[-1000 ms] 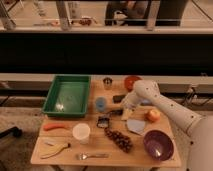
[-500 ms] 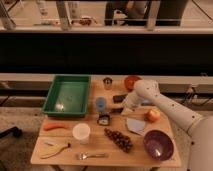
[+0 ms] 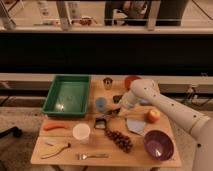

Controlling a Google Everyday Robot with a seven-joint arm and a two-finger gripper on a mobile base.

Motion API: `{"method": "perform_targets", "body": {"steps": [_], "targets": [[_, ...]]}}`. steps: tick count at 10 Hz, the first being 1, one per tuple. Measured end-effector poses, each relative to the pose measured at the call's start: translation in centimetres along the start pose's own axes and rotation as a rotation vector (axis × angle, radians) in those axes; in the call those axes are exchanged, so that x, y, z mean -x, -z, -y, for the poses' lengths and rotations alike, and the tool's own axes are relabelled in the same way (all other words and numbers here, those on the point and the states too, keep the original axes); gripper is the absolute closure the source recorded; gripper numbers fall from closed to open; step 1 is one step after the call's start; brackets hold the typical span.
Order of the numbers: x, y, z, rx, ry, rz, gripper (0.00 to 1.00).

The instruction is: Wipe tray with brush

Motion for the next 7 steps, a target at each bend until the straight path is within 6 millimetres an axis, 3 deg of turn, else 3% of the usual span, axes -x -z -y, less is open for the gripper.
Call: {"method": "perform_targets", "body": {"steps": [4,7], "targets": [[3.3,5.8,-1.3,-0.087,0.086,0.011,1.00],[4.5,8.1,-2.0,-0.144,0.113,0.024,1.00]]}}
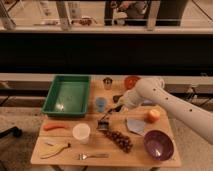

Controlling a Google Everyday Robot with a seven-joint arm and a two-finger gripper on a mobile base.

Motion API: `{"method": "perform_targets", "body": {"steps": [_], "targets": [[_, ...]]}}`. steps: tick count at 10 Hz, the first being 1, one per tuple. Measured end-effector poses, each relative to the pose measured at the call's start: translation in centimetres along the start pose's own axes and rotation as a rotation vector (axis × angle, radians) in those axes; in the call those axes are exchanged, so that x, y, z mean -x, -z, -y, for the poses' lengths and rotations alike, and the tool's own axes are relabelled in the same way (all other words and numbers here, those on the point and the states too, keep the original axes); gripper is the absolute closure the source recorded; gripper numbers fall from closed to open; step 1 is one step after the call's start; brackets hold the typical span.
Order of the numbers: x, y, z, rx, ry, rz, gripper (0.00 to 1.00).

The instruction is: Wipe tray with brush

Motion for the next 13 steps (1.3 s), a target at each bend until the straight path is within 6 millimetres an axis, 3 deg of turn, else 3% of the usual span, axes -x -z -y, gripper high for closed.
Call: {"method": "perform_targets", "body": {"steps": [5,7,10,13], "targets": [[3.3,6.5,-0.8,-0.130,0.061,0.010,1.00],[4.1,8.1,-1.0,-0.162,0.084,0.003,1.00],[5.6,9.7,-0.5,-0.183,0.123,0.002,1.00],[8.3,13.8,1.2,-0.206,0.172,0.014,1.00]]}}
